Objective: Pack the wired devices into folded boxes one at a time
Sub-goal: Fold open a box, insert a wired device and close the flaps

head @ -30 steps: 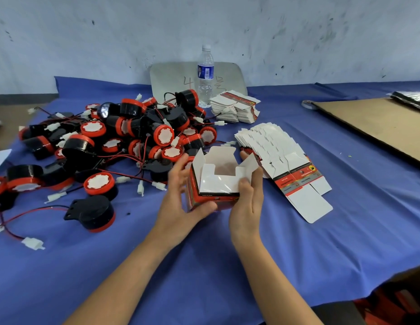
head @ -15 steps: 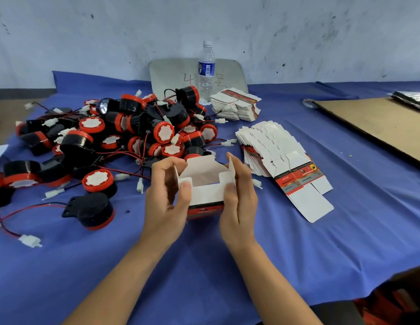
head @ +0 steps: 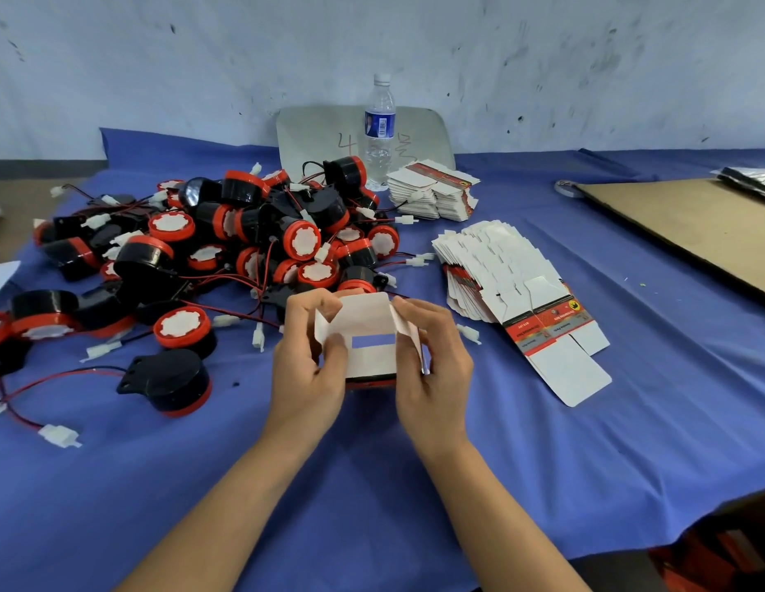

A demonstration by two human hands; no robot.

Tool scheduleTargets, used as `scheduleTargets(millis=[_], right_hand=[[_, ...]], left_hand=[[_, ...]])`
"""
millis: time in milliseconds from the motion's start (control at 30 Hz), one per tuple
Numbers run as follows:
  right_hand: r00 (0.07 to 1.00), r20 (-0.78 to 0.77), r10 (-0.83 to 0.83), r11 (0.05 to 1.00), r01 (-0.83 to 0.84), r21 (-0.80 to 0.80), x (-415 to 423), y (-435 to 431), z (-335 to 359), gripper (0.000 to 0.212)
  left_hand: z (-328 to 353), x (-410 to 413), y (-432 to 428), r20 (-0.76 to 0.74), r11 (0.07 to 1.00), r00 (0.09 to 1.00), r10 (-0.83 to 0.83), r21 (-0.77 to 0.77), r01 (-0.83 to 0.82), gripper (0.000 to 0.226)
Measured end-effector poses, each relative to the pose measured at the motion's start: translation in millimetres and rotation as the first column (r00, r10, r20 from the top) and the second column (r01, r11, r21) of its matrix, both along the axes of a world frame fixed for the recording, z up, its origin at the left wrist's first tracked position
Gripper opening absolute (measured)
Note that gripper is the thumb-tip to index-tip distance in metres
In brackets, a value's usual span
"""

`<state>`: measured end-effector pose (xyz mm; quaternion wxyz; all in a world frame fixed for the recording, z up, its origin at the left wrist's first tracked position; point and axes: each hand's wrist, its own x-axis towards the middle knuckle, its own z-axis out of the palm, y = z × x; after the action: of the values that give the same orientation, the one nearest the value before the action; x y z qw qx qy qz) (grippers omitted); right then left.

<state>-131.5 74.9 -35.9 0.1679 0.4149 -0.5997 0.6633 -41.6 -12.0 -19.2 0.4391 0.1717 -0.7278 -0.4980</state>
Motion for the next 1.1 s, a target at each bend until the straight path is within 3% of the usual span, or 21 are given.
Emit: scheduleTargets(millis=[67,233,467,667,867,1033,1100], right_hand=[[1.000,-0.010,-0.007,1.000,0.007,0.013,0.3,-0.2,0.3,0.021],[1.000,-0.024,-0.016,0.997,0.018,0.069,3.3,-2.5,-0.5,0.031],[0.976,0.216,0.008,0.997,-0.025,0.078,3.7,-4.9,2.7,0.035],[0.945,0.326,-0.039,0.998,0.023,0.052,0.9,-5.2,3.8,0.027],[0.923,0.385,-0.020,1.000,0.014,0.019,-0.7,-3.2,2.6,0.026],[0.908,0.411,0.086,0.996,-0.063,-0.070,-1.2,0.0,7.1,0.047],[0.906,0.410,0.105,0.994,-0.087,-0.062,-1.6,1.4,8.5,0.043]], left_hand=[[-2.3,-1.3,-1.2,-0.012,1.000,1.000,0.006,0.013,-0.006,0.042],[-4.4,-4.1,0.4,-0.033,0.999,0.999,0.025,-0.018,-0.026,0.045],[-11.1,-9.5,4.7,0.073,0.997,0.996,-0.044,-0.056,0.048,0.063],[-11.6,-12.5,5.3,0.167,0.986,0.984,-0.053,-0.149,0.078,0.056],[-12.7,-11.2,4.0,0.131,0.946,0.991,0.013,-0.323,0.030,0.051],[-17.1,-12.2,3.4,0.165,0.896,0.984,-0.062,-0.426,0.127,0.049],[-18.8,-12.8,2.9,0.160,0.895,0.984,-0.078,-0.423,0.139,0.051]])
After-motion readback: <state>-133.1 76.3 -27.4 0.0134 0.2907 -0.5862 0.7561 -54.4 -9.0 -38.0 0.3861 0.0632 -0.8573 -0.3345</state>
